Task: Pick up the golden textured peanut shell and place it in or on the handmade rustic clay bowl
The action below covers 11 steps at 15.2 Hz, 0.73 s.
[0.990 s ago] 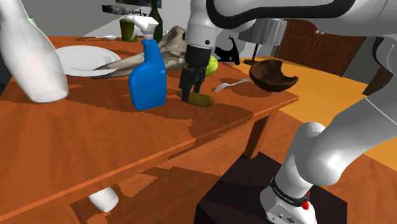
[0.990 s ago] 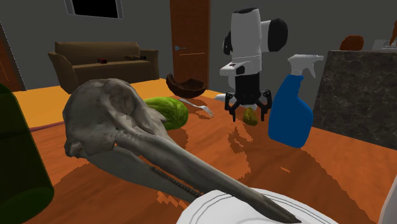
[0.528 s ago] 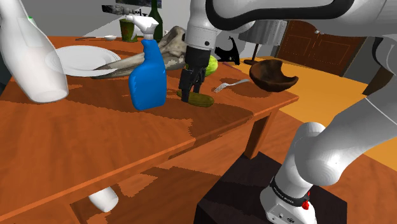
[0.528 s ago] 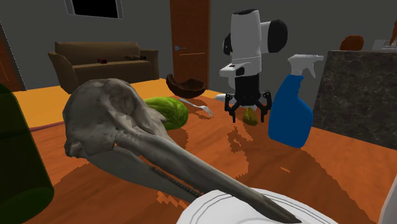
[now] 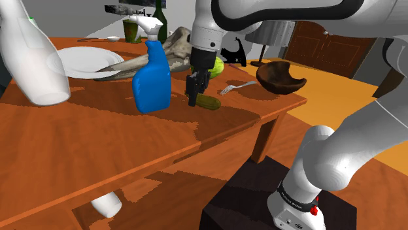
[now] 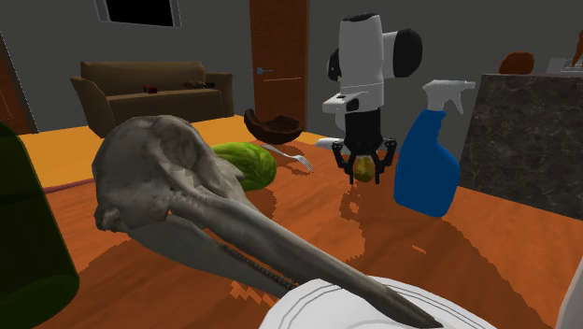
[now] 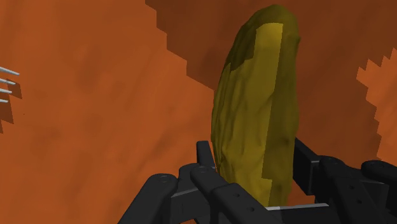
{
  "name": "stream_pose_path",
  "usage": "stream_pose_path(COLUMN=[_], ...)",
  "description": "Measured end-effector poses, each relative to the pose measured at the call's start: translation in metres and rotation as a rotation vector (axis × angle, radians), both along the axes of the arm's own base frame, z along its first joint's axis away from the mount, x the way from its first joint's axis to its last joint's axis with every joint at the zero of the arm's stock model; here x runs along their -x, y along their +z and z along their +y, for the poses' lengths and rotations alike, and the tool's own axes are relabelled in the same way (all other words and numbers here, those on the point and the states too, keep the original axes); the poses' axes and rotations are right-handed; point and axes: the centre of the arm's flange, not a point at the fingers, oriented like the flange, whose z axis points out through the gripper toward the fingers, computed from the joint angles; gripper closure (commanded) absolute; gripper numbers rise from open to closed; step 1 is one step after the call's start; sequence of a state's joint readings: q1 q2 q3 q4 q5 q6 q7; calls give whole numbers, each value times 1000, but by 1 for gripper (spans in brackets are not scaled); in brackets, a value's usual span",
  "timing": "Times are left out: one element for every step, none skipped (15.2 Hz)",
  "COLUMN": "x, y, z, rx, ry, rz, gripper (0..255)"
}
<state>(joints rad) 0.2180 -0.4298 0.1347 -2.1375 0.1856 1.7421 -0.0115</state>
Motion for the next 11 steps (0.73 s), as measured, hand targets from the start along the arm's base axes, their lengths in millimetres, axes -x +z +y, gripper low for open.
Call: stream_pose_path(x=[0,0,0,0,-1,-1,0,0,0,-1,0], y=[0,0,3,6,10,16,21,26,31,36,42], z=[0,0,0,0,0,0,0,0,0,1,0], rx=[0,0,0,0,0,0,0,0,0,0,0], ry=[0,0,0,0,0,0,0,0,0,0,0], rz=[0,0,0,0,0,0,0,0,0,0,0], gripper=[255,255,255,255,255,255,255,255,255,255,255])
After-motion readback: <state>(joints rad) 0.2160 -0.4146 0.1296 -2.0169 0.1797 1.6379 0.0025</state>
